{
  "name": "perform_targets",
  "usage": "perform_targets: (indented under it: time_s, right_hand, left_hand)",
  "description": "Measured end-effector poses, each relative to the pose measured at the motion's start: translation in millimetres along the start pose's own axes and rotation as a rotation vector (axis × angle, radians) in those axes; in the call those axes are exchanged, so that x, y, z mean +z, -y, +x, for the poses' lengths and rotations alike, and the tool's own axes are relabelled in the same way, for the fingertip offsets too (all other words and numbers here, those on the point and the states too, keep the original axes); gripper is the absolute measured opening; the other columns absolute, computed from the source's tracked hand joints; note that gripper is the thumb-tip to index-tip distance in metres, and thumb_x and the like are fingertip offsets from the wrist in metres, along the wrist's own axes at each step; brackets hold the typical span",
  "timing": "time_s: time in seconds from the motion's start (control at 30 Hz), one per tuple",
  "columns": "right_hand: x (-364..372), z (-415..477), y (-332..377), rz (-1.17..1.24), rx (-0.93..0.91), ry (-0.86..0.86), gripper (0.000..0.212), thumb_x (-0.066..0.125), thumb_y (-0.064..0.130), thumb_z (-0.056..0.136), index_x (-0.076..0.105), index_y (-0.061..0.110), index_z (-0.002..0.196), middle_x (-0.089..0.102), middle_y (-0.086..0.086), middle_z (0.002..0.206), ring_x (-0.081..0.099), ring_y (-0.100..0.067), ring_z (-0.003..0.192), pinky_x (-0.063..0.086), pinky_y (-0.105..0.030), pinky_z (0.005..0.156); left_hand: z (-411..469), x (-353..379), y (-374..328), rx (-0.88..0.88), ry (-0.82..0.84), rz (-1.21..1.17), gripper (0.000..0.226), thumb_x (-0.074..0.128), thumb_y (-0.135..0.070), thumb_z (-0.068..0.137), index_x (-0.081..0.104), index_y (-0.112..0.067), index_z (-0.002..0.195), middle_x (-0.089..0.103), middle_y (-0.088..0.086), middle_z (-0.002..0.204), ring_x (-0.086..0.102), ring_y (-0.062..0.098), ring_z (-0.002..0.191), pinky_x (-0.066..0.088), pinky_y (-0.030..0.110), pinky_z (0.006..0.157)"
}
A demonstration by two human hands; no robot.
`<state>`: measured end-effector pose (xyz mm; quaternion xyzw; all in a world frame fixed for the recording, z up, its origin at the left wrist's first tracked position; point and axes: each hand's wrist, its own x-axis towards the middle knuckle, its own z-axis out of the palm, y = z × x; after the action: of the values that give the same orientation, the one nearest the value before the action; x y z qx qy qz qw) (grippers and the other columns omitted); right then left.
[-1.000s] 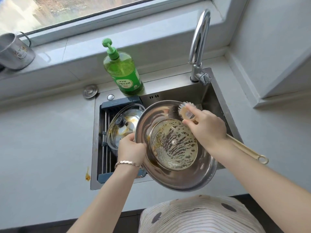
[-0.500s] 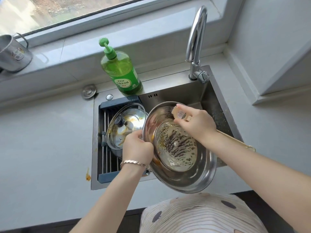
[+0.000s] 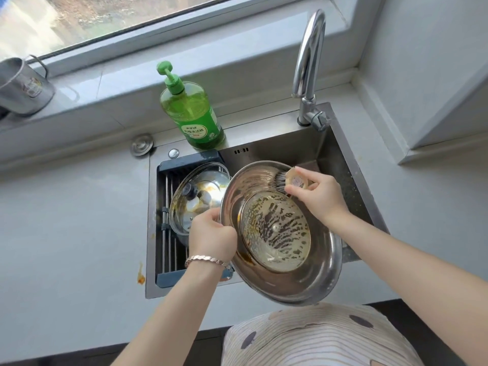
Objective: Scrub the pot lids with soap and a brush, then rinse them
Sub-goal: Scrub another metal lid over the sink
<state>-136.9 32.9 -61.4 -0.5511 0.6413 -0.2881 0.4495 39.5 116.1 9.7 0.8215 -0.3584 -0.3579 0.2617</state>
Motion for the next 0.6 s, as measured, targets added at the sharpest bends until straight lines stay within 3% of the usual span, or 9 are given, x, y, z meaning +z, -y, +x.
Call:
perform_targets:
  time_s: [0.13,0.23,0.33,0.43,0.53,0.6]
  right_hand:
    - [15,-2,26,0.117,-0.053,0.052,0.057,0.075,0.037,0.073,0.058,0.028,0.126,0.072,0.0,0.091,0.067,-0.017,0.081,0.053,-0.035,0.085]
    - [9,5,31,0.065,-0.071,0.03,0.057,0.074,0.039,0.074,0.056,0.03,0.128,0.07,0.001,0.101,0.065,-0.018,0.086,0.054,-0.033,0.083]
    - [-10,5,6,-0.075,0.019,0.017,0.058,0.075,0.04,0.073,0.057,0.029,0.127,0.067,0.001,0.113,0.062,-0.018,0.102,0.051,-0.036,0.088]
    - [-11,-13,-17,-0.162,0.132,0.171,0.059,0.075,0.041,0.073,0.056,0.028,0.128,0.063,0.002,0.122,0.058,-0.018,0.109,0.049,-0.038,0.091]
    - [-14,-21,-23,-0.015,0.146,0.125,0.062,0.072,0.04,0.076,0.05,0.025,0.133,0.065,0.0,0.109,0.059,-0.016,0.098,0.049,-0.034,0.09]
    - [-20,-21,-23,0.103,0.22,0.0,0.073,0.072,0.041,0.076,0.042,0.02,0.139,0.061,0.001,0.097,0.057,-0.014,0.093,0.045,-0.029,0.087]
  left_hand:
    - [-3,10,-2,-0.014,0.036,-0.003,0.018,0.049,0.013,0.073,0.062,0.003,0.078,0.046,0.011,0.052,0.041,0.021,0.051,0.037,0.023,0.048]
    - [5,4,-3,-0.075,0.004,-0.086,0.016,0.05,0.016,0.072,0.059,0.003,0.073,0.05,0.013,0.062,0.045,0.022,0.057,0.04,0.03,0.055]
    - [16,-9,2,-0.074,-0.067,-0.078,0.022,0.05,0.015,0.073,0.054,-0.004,0.063,0.045,0.011,0.06,0.037,0.02,0.056,0.033,0.029,0.055]
    - [25,-15,11,-0.097,-0.109,-0.068,0.026,0.054,0.013,0.074,0.053,-0.008,0.058,0.046,0.012,0.06,0.038,0.02,0.057,0.035,0.029,0.056]
    - [31,-14,22,-0.226,-0.15,-0.13,0.02,0.056,0.013,0.074,0.053,-0.004,0.064,0.049,0.013,0.062,0.046,0.023,0.06,0.044,0.034,0.056]
    - [32,-11,26,-0.295,-0.177,-0.19,0.02,0.057,0.013,0.073,0.055,-0.004,0.065,0.058,0.015,0.069,0.055,0.027,0.067,0.053,0.044,0.07]
